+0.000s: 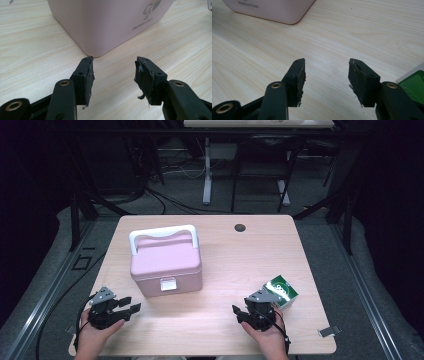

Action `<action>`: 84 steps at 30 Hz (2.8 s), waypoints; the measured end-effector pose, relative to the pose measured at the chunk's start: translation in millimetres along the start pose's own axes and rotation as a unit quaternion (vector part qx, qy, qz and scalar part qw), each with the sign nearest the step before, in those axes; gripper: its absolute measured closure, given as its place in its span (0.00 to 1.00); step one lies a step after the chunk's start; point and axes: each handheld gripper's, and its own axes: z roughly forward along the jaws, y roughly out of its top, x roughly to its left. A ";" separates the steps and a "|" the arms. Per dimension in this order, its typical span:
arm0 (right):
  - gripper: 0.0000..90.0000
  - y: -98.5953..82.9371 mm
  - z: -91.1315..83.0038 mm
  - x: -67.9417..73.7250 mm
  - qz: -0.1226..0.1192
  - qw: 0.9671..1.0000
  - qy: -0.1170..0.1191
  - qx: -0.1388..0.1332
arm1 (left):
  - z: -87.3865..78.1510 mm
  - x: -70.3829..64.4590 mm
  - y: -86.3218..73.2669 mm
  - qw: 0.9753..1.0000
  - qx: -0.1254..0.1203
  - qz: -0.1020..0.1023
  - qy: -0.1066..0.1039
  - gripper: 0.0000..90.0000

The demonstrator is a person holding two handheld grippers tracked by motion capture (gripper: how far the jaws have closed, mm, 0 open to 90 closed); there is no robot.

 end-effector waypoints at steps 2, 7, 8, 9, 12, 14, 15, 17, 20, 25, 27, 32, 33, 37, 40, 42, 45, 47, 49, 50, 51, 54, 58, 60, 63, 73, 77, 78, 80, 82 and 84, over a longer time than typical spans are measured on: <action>0.55 -1.2 1.5 -1.0 -0.002 1.000 0.004 0.001 | -0.3 0.8 -0.9 1.000 -0.007 -0.007 0.007 0.54; 0.56 0.9 2.8 1.5 -0.005 1.000 0.009 0.002 | -2.2 2.6 -3.9 1.000 0.000 -0.008 0.009 0.56; 0.56 2.4 2.7 2.0 -0.004 1.000 0.010 0.003 | -3.1 2.9 -4.2 1.000 -0.001 -0.008 0.009 0.56; 0.56 2.9 3.2 2.5 -0.003 1.000 0.010 -0.001 | -4.0 3.3 -4.7 1.000 -0.005 -0.010 0.010 0.57; 0.57 3.6 4.1 3.9 -0.001 1.000 0.012 0.002 | -7.1 5.0 -6.6 1.000 -0.003 -0.014 0.013 0.58; 0.57 3.7 5.8 4.8 -0.002 1.000 0.012 0.001 | -8.0 6.4 -7.2 1.000 -0.002 -0.019 0.015 0.59; 0.57 3.7 6.2 5.2 -0.003 1.000 0.010 0.002 | -8.1 7.3 -7.2 1.000 -0.002 -0.020 0.015 0.59; 0.57 3.9 6.9 5.6 -0.009 1.000 0.009 0.008 | -8.1 8.5 -6.5 1.000 -0.002 -0.020 0.016 0.59; 0.58 3.2 9.7 4.3 -0.012 1.000 0.003 0.009 | -7.3 9.4 -6.4 1.000 -0.003 -0.022 0.021 0.60; 0.61 4.3 10.6 -0.1 -0.008 1.000 0.014 0.008 | -10.2 11.3 -5.7 0.999 0.000 -0.027 0.024 0.64; 0.62 5.3 10.2 -0.4 -0.003 1.000 0.016 0.009 | -12.7 12.5 -3.1 0.999 -0.001 -0.035 0.022 0.67; 0.64 12.5 8.5 -1.9 0.001 1.000 0.010 0.004 | -17.1 15.7 7.3 0.999 -0.004 -0.046 0.026 0.73; 0.64 13.7 9.6 -2.7 0.005 1.000 0.007 0.006 | -17.1 16.2 9.4 0.998 -0.005 -0.052 0.026 0.74; 0.73 24.5 20.7 -10.8 0.029 0.999 0.020 0.020 | -9.8 20.2 25.3 0.998 0.006 -0.058 0.036 0.80; 0.77 31.5 25.4 -14.7 0.020 0.999 0.020 0.018 | -5.5 23.5 31.3 0.998 0.007 -0.059 0.033 0.84; 0.81 39.2 29.0 -18.5 0.023 1.000 0.011 0.013 | -2.6 28.0 36.8 0.997 0.005 -0.065 0.032 0.88; 0.85 51.0 34.3 -25.0 0.034 0.999 0.022 0.000 | 0.5 34.5 44.5 0.997 0.001 -0.078 0.025 0.90; 0.88 62.6 41.1 -29.5 0.039 0.999 0.035 -0.005 | 3.8 39.3 49.6 0.996 -0.004 -0.086 0.018 0.94; 0.91 70.3 47.1 -29.9 0.036 0.998 0.042 -0.007 | 6.1 40.3 52.4 0.996 -0.005 -0.082 0.018 0.98; 0.91 70.3 47.1 -29.9 0.036 0.998 0.042 -0.007 | 6.1 40.3 52.4 0.996 -0.005 -0.082 0.018 0.99; 0.93 75.7 52.0 -28.3 0.027 0.998 0.051 -0.009 | 7.3 40.3 53.8 0.996 -0.008 -0.082 0.017 1.00; 0.95 81.4 58.5 -24.6 0.017 0.999 0.050 -0.009 | 10.6 41.2 58.7 0.997 -0.010 -0.078 0.014 1.00; 0.97 92.0 70.7 -16.0 0.004 0.999 0.054 -0.006 | 14.9 41.0 61.4 0.997 -0.016 -0.079 0.010 1.00; 0.97 96.5 77.0 -10.5 0.000 0.999 0.054 -0.006 | 17.7 40.8 61.1 0.997 -0.011 -0.075 0.012 1.00; 0.98 102.6 87.3 -1.3 -0.012 0.999 0.052 -0.003 | 19.5 40.2 60.5 0.997 -0.011 -0.074 0.017 1.00; 0.96 107.6 105.0 8.1 -0.002 0.999 0.040 -0.010 | 20.7 35.6 60.2 0.997 -0.012 -0.072 0.006 1.00; 0.95 106.8 109.0 4.2 0.007 0.999 0.050 -0.010 | 21.5 31.0 60.7 0.998 -0.012 -0.067 0.004 1.00; 0.95 106.8 109.0 4.2 0.007 0.999 0.050 -0.010 | 21.5 31.0 60.7 0.998 -0.012 -0.067 0.004 1.00; 0.95 107.1 109.4 4.8 -0.001 0.999 0.042 -0.013 | 21.7 29.8 61.1 0.998 -0.010 -0.065 0.001 1.00; 0.95 107.8 109.3 4.7 0.001 0.999 0.038 -0.016 | 22.1 27.6 61.4 0.998 -0.011 -0.067 0.002 1.00; 0.94 108.0 109.9 3.9 0.004 0.999 0.047 -0.019 | 22.9 25.4 61.9 0.998 -0.011 -0.065 -0.001 1.00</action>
